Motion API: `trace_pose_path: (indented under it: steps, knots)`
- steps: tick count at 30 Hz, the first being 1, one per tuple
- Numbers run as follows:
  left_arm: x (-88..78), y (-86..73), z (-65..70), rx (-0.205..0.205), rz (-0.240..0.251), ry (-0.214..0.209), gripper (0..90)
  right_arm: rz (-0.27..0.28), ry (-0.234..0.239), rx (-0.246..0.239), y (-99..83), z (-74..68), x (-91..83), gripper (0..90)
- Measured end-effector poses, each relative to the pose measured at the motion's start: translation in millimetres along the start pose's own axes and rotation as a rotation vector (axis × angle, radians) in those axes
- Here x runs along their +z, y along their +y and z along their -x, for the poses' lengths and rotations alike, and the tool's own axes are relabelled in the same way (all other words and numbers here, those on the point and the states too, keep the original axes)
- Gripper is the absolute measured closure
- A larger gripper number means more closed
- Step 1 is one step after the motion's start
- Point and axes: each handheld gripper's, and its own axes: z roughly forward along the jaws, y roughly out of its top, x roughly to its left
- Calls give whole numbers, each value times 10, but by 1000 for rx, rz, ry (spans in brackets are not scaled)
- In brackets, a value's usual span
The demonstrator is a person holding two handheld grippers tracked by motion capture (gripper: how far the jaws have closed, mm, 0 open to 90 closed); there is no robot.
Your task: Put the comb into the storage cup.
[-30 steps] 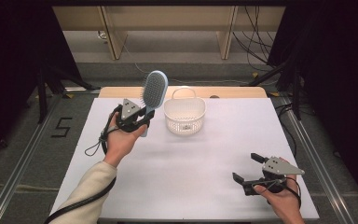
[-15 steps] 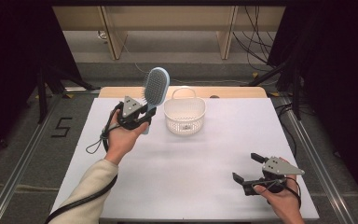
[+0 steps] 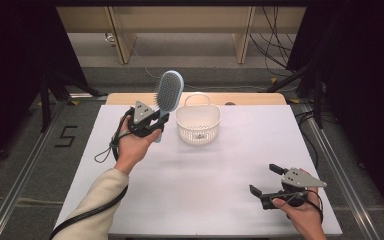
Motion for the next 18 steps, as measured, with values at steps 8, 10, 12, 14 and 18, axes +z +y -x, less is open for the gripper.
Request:
trace_pose_path:
  steps: [8, 10, 12, 14, 18]
  knots:
    - [41, 12, 8, -4, -1, -2, 699, 0, 0, 1, 1, 0, -1, 2]
    - [49, 19, 16, -5, -1, -2, 699, 2, 1, 1, -1, 0, 2, 2]
    - [57, 28, 22, -1, 0, -6, 699, 2, 1, 1, 0, 0, 0, 2]
    - [62, 35, 30, 0, 0, -6, 699, 3, 1, 2, 0, 1, -1, 2]
    - [76, 51, 41, -2, 2, -8, 699, 3, 1, 1, 0, 0, -1, 2]
